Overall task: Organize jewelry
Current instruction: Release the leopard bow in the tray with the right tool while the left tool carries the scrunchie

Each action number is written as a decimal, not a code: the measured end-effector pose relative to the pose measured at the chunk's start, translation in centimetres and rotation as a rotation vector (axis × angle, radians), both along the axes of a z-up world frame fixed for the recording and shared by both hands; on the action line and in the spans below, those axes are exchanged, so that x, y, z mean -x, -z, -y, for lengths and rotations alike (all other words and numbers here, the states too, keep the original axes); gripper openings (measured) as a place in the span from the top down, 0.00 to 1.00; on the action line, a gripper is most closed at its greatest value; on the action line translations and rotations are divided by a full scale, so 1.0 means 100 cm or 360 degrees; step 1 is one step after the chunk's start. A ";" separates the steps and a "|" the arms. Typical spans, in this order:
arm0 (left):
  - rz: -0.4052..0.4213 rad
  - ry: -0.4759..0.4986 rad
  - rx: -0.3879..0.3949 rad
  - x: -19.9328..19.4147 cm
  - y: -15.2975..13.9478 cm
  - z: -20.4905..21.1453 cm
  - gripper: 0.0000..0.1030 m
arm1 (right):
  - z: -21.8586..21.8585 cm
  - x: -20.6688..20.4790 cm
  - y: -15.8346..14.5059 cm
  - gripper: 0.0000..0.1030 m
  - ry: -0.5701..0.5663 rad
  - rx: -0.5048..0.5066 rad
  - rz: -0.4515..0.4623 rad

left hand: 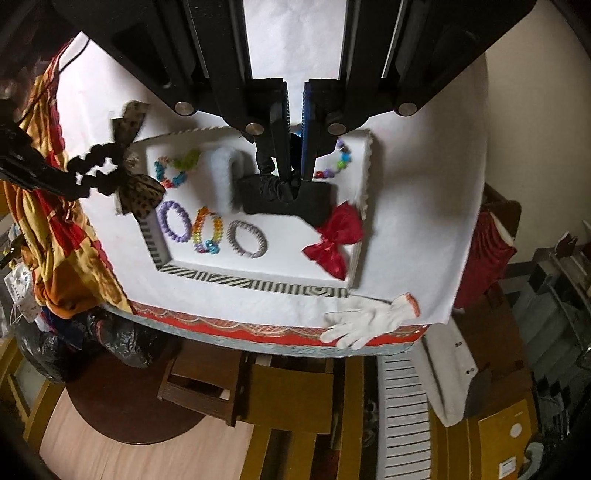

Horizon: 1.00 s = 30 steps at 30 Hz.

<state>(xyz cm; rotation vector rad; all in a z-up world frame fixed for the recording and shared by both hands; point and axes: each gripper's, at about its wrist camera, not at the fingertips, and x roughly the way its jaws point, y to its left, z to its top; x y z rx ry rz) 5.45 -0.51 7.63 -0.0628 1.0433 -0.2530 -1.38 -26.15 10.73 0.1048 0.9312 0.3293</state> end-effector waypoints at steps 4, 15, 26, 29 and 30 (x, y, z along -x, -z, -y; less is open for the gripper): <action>-0.0070 0.0020 0.0116 -0.015 0.011 0.008 0.98 | -0.001 -0.018 0.003 0.92 0.0021 -0.0019 -0.0002; -0.0221 -0.0010 0.0046 -0.027 0.069 0.023 0.97 | -0.009 -0.091 0.059 0.92 0.0070 -0.0059 -0.0116; -0.0226 -0.0058 -0.0198 -0.020 0.085 0.025 0.96 | 0.002 -0.121 0.112 0.79 0.0206 0.0125 -0.0252; -0.0244 -0.0058 -0.0204 -0.017 0.088 0.024 0.96 | 0.005 -0.115 0.117 0.74 0.0228 0.0158 -0.0272; -0.0247 -0.0059 -0.0201 -0.016 0.088 0.024 0.96 | 0.006 -0.112 0.118 0.70 0.0233 0.0169 -0.0276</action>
